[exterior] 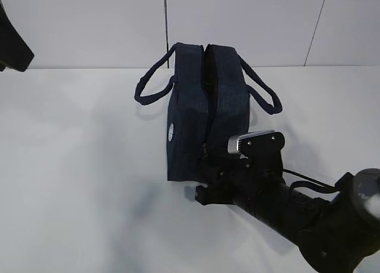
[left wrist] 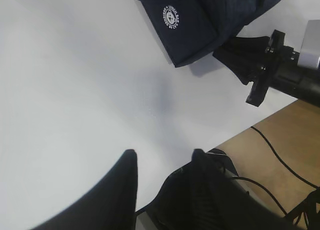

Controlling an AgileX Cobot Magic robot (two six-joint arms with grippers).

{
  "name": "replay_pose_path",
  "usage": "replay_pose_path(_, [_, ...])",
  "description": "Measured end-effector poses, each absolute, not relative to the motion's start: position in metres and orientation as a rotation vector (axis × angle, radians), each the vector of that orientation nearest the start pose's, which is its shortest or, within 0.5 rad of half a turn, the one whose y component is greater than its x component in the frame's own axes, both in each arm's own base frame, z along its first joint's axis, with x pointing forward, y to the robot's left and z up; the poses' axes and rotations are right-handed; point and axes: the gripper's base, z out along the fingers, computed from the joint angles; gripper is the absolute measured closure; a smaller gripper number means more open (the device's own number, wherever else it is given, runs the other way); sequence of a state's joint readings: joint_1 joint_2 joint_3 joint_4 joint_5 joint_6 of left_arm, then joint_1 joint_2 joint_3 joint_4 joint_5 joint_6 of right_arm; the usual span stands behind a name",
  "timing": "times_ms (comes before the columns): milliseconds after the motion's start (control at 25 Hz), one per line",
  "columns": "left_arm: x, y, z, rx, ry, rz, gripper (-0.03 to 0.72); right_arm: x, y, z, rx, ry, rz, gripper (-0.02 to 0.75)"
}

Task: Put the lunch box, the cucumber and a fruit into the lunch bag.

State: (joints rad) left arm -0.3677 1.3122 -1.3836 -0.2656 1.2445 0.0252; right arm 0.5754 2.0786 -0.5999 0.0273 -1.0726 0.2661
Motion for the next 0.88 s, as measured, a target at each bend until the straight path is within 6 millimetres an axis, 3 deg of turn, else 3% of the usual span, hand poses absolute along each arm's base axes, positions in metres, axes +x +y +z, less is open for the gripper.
replay_pose_path(400, [0.2272,-0.1093,0.3891,0.494,2.626,-0.437,0.45,0.2758,0.169,0.0795,-0.177,1.916,0.515,0.551])
replay_pose_path(880, [0.2282,-0.109,0.3894,0.492,2.616,-0.428,0.45,0.2764,0.1677,0.0795,-0.158,1.917,0.506,0.47])
